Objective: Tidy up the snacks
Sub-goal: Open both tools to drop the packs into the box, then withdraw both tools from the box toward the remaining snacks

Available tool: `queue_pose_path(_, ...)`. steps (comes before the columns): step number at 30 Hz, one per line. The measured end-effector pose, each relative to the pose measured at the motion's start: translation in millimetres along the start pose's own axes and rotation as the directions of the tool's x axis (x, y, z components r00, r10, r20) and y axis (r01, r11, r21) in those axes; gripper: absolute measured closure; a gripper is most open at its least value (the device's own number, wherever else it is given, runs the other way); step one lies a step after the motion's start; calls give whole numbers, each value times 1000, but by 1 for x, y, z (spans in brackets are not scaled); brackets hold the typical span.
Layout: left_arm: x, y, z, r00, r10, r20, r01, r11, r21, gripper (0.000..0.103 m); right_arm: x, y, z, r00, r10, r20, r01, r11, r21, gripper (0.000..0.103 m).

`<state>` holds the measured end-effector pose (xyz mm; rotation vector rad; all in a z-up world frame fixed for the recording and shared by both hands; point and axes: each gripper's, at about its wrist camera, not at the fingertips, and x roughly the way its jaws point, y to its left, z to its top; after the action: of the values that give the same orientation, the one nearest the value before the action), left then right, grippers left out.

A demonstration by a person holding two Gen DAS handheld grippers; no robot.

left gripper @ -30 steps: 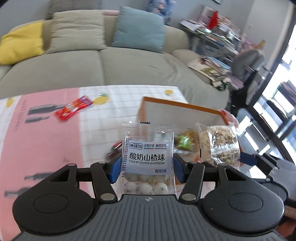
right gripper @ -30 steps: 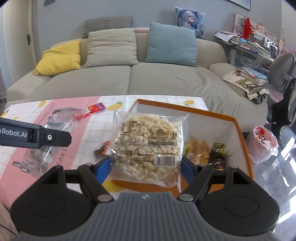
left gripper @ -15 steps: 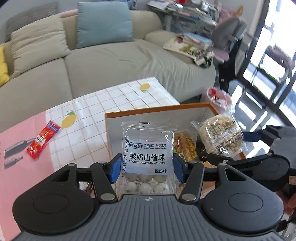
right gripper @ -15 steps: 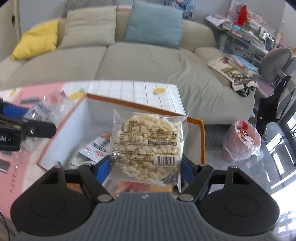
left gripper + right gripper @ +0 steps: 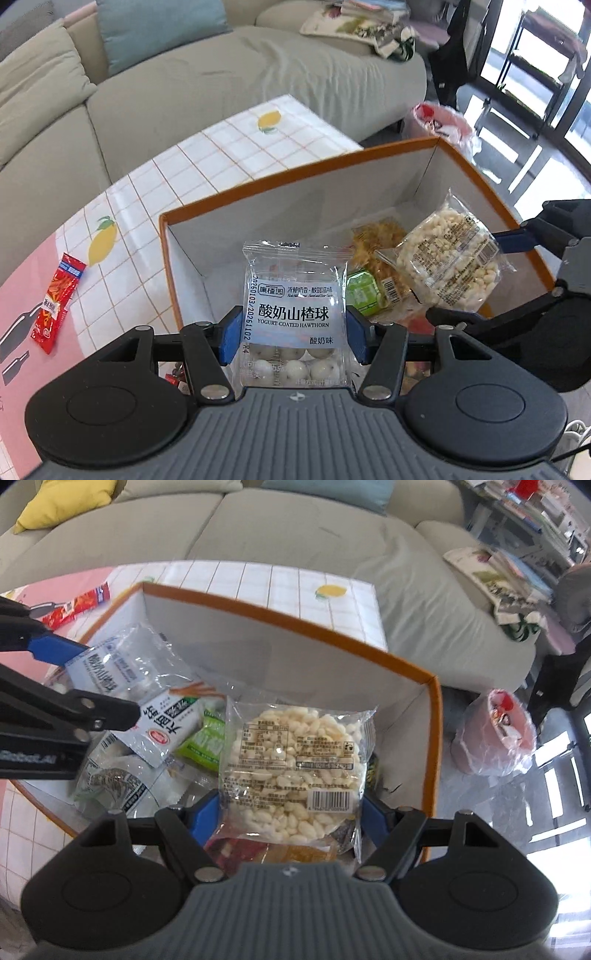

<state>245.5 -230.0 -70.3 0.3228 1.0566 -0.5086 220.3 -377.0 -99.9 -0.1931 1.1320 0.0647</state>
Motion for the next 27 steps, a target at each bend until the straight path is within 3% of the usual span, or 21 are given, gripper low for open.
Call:
queue_pose_path(10, 29, -10, 4, 998, 37, -57, -33, 998, 59, 36, 27, -3, 3, 998, -6, -66, 4, 1000, -21, 27)
queue_pose_path(18, 42, -12, 4, 991, 46, -125, -38, 997, 69, 33, 32, -6, 12, 998, 15, -64, -17, 999, -31, 24)
queue_pose_path(22, 33, -13, 5, 995, 53, -89, -46, 996, 83, 25, 32, -6, 14, 998, 2, -64, -5, 999, -49, 21)
queue_pose_path(27, 13, -10, 7, 998, 43, -43, -41, 997, 66, 24, 23, -6, 16, 998, -17, -53, 15, 999, -43, 14)
